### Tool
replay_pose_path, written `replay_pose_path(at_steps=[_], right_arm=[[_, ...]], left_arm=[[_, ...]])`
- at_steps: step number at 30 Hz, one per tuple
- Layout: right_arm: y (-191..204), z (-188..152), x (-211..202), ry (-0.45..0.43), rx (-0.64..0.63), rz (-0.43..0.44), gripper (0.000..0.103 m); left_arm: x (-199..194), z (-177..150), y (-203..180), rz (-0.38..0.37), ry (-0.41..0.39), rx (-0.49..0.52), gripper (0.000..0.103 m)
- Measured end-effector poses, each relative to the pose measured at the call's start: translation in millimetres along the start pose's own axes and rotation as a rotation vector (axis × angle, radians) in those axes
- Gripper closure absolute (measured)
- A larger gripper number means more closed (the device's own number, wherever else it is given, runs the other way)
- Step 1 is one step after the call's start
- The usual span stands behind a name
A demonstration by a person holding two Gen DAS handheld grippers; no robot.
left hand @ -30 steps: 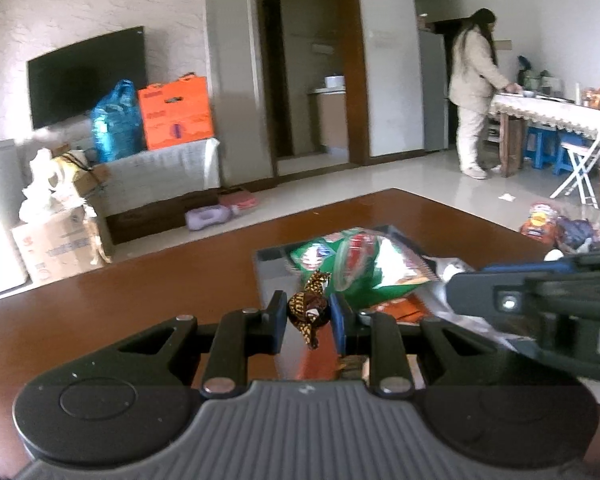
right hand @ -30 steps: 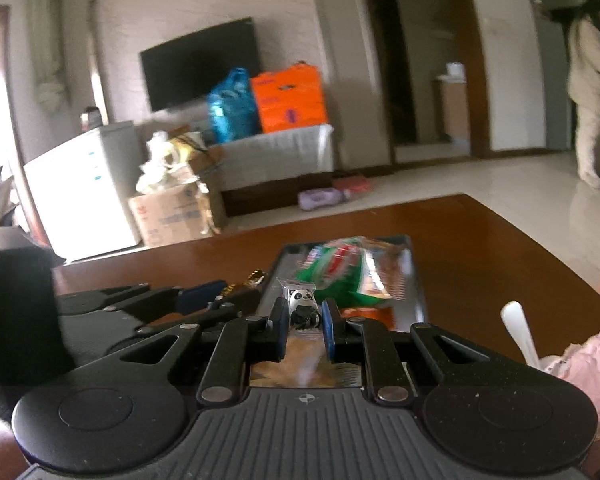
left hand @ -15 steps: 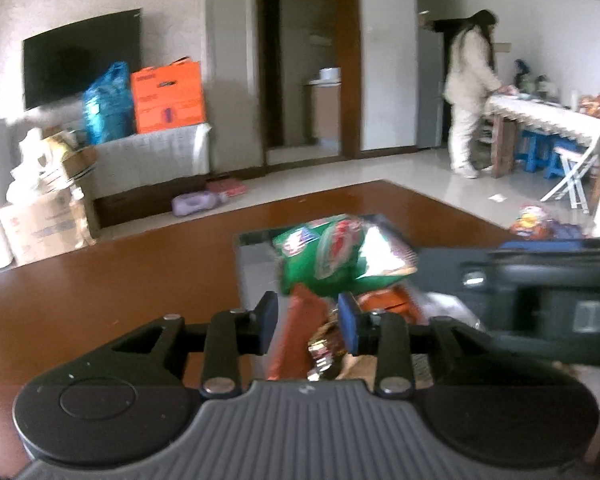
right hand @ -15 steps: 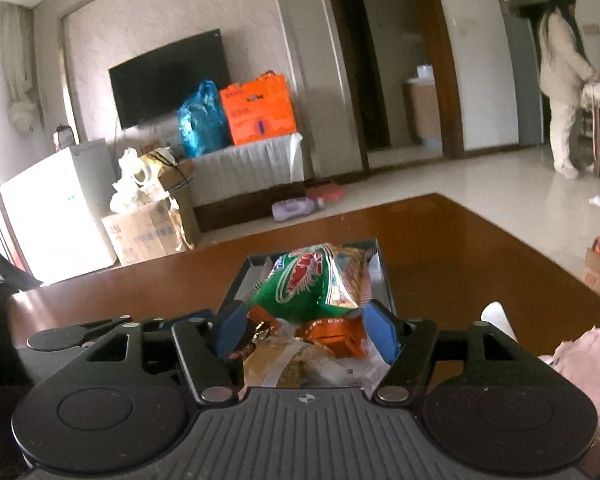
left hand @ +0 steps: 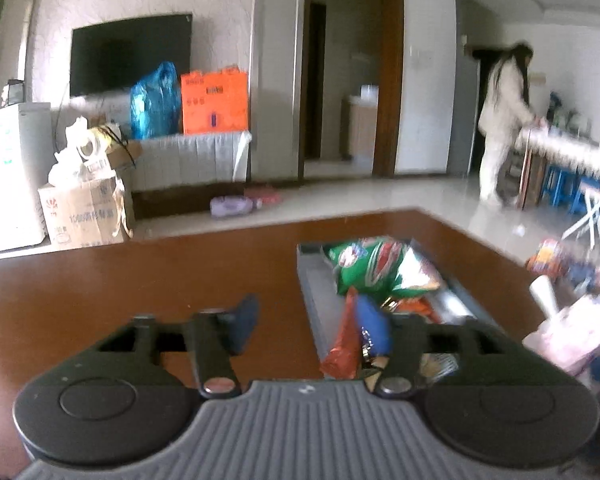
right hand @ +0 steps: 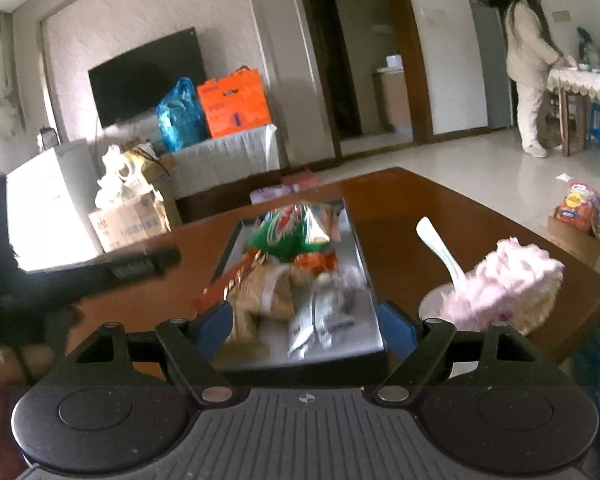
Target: Organize snacks
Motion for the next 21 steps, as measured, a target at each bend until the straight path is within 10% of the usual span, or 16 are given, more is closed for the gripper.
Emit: replay_pose_path(at_steps=[2, 21], right_arm=[[9, -6, -4, -0.006, -0.06, -0.018, 0.023], [16, -16, -19, -0.017, -0.162, 0.06, 0.012]], left_arm=[[-22, 2, -1, -0.013, -0.048, -0.031, 0.006], [-111, -16, -15, 0.043, -0.155, -0.056, 0.0]])
Point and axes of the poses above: each gripper's, at about its wrist camera, not at the fingertips, and x roughly the way its jaws point, y to its left, z to its top, the point moved 10 cm from there along x, roughly the way its jaws point, and after that the axes turned 5 degrees about x, right-handed, at the moved point
